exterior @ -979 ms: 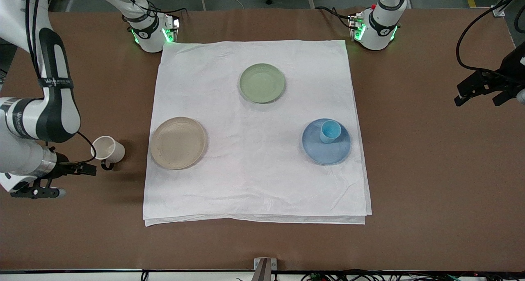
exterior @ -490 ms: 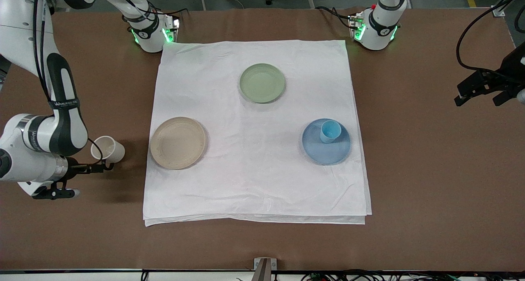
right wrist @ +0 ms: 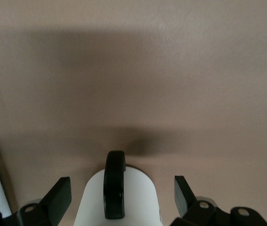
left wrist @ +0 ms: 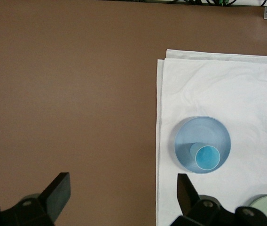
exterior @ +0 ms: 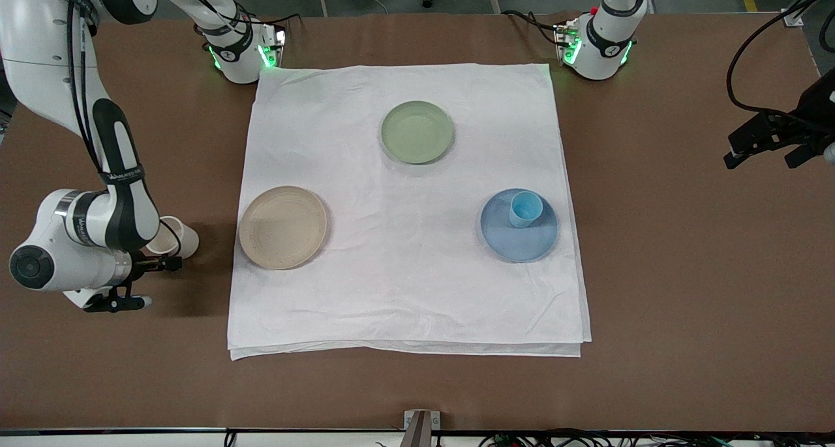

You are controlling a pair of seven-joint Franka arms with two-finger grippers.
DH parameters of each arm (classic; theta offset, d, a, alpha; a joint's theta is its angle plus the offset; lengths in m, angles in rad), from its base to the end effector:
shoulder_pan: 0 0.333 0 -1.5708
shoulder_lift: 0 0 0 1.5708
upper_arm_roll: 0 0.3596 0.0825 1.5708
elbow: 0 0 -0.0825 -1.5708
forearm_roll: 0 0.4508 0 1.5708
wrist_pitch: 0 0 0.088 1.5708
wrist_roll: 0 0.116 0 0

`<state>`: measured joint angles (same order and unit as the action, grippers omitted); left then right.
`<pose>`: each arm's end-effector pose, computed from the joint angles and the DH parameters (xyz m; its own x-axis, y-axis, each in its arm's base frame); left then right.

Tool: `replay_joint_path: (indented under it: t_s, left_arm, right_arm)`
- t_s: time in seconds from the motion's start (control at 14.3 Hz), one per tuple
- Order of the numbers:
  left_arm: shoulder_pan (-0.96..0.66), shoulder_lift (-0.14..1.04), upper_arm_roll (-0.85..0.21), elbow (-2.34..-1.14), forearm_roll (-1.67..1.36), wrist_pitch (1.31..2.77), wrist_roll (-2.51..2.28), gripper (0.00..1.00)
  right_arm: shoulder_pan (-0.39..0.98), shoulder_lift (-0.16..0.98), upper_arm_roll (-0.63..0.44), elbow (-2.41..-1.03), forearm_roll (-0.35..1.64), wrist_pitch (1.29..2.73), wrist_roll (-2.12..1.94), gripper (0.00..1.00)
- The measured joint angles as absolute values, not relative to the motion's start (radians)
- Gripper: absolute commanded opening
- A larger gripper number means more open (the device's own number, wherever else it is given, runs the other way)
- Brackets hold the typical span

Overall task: Place blue cup in blue plate and white mug in gray plate
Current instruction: 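Move the right gripper down to the white mug, then grasp the white mug rim with the right gripper and lift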

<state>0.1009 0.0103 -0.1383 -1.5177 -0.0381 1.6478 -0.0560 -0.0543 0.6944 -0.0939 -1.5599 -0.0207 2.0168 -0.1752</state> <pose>0.6337 -0.0273 0.6889 0.9929 0.0219 0.1172 0.0166 -0.9988 0.0461 0.7465 -0.1042 0.2043 0.9689 0.0469 -0.2430 0.0568 -0.9978 0.0342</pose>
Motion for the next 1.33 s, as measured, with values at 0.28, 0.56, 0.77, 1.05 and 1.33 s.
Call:
replay_joint_path:
  t_s: [0.28, 0.56, 0.77, 1.05, 1.33]
  left_arm:
    - [0.101, 0.01, -0.138, -1.518, -0.038, 1.648, -0.057, 1.0]
    - [0.101, 0.011, -0.138, -1.518, -0.038, 1.647, -0.057, 1.0]
    - [0.101, 0.011, -0.138, -1.518, -0.038, 1.647, -0.057, 1.0]
    - [0.101, 0.012, -0.138, -1.518, -0.038, 1.647, -0.057, 1.0]
    - [0.101, 0.016, -0.138, -1.518, -0.038, 1.647, -0.058, 1.0]
  right_arm:
    - [-0.052, 0.695, -0.094, -1.583, -0.021, 2.017, -0.18, 0.64]
    - [-0.052, 0.702, -0.094, -1.592, -0.021, 2.029, -0.18, 0.62]
    - [-0.052, 0.714, -0.094, -1.592, -0.021, 2.047, -0.18, 0.62]
    - [-0.052, 0.717, -0.093, -1.592, -0.021, 2.051, -0.18, 0.23]
    - [-0.052, 0.717, -0.093, -1.591, -0.01, 2.051, -0.18, 0.0]
